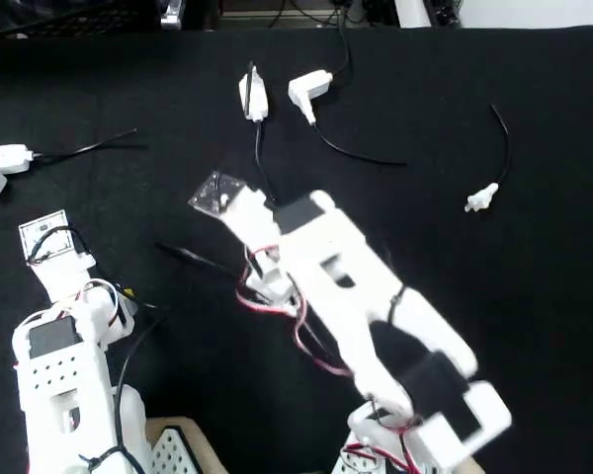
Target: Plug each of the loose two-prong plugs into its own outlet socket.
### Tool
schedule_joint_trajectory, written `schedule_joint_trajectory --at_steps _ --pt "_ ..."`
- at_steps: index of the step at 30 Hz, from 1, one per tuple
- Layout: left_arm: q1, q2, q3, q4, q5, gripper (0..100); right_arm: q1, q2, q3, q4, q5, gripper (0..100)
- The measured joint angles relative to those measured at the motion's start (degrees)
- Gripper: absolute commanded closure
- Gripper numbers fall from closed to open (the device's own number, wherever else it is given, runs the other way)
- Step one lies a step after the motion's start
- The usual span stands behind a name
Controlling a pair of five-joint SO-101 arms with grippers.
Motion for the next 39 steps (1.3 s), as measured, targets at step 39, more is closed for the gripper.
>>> schedule_joint_trajectory --at_steps 39 --pt "0.0 0.0 0.0 0.0 0.0 79 -0.79 15.82 -8.18 5.89 -5.19 74.9"
